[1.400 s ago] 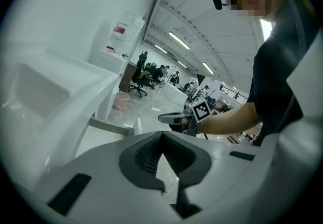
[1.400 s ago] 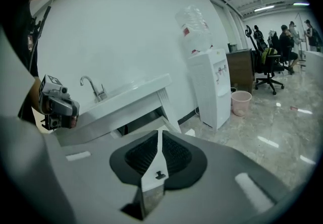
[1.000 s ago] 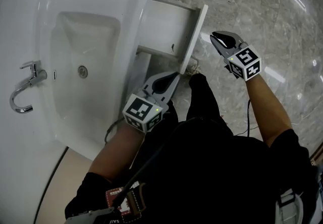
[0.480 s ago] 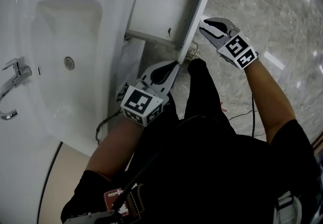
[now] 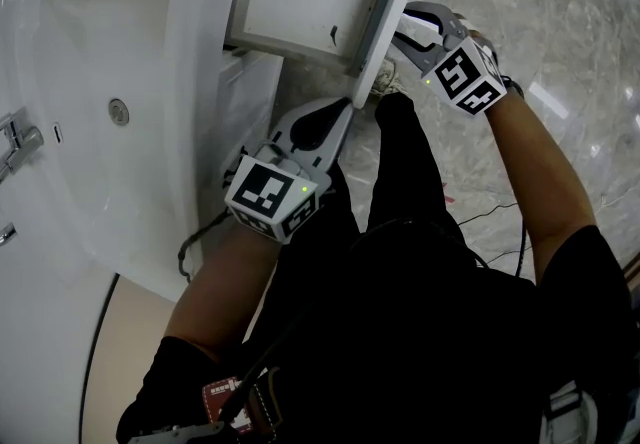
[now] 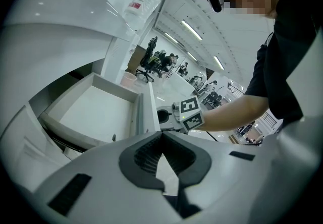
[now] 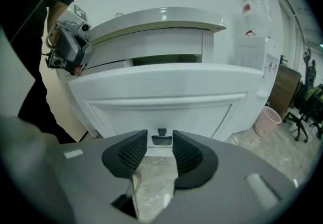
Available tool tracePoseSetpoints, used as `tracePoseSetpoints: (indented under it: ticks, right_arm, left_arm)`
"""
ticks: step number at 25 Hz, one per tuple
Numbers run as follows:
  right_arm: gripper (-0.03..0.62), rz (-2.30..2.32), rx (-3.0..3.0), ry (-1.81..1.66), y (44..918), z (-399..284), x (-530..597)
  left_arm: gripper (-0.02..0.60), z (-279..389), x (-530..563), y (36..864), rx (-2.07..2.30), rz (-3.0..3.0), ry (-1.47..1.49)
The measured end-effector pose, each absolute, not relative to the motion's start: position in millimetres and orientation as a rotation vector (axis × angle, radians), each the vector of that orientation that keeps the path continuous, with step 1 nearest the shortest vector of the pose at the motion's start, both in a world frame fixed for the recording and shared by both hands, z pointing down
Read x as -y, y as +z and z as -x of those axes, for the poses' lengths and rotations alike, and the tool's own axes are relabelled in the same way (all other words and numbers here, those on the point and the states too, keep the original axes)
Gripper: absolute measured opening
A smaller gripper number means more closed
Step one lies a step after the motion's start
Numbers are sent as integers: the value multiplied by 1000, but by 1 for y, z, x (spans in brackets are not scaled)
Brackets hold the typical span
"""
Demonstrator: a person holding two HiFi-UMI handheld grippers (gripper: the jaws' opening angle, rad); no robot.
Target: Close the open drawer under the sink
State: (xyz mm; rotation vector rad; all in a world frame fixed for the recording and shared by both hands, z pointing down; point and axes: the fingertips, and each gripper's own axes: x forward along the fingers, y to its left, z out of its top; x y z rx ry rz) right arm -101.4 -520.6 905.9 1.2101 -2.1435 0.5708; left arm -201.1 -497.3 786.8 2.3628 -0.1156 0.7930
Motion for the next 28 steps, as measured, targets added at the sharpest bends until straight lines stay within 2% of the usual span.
tracePoseSetpoints:
  ticks: [28]
  right_arm:
    - [120,-1305,2184,471,907,114,552]
  left_arm:
    - [-2,202,500,788,168,-2395,794]
